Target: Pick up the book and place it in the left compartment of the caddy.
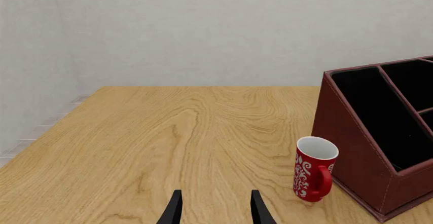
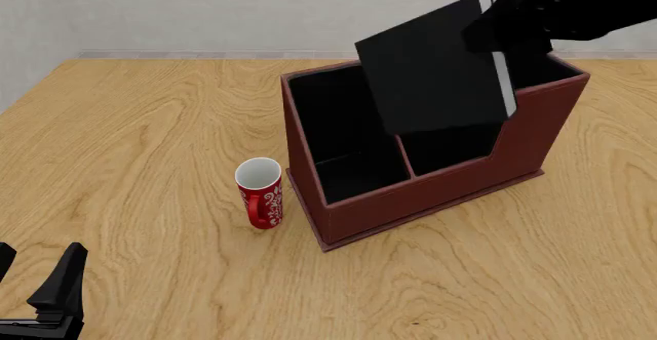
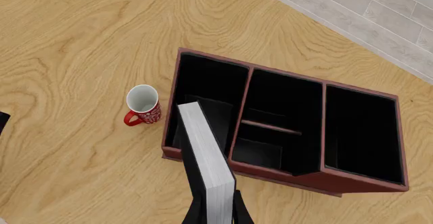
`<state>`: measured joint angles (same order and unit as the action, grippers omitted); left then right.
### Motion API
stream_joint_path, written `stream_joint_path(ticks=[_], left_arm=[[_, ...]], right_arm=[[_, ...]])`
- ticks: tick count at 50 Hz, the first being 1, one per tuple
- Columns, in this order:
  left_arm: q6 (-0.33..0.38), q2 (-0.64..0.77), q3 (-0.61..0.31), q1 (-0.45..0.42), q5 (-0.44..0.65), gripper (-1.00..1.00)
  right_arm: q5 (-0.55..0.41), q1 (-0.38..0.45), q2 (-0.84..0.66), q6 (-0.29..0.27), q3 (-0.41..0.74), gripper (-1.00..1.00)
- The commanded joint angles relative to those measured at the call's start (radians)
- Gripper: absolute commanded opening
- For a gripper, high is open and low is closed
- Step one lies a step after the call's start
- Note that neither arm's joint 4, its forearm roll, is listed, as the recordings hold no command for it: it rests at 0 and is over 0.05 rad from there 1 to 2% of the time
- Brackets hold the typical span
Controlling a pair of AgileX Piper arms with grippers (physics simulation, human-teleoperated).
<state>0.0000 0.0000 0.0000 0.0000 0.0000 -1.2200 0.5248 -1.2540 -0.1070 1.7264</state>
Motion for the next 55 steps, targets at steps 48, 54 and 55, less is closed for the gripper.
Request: stream_joint_path(ticks=[48, 54, 55], left_arm=[[0.0, 0.0, 0.0, 0.0, 0.0, 1.0], [0.0, 0.0, 0.0, 0.0, 0.0, 1.0], [0.0, 0.0, 0.0, 0.0, 0.0, 1.0]], right_arm=[[0.207, -0.031, -0.238, 0.037, -0.084, -1.0], [0.24, -0.036, -0.263, 0.038, -0.1, -1.0], [0.244, -0.036, -0.266, 0.04, -0.101, -1.0]])
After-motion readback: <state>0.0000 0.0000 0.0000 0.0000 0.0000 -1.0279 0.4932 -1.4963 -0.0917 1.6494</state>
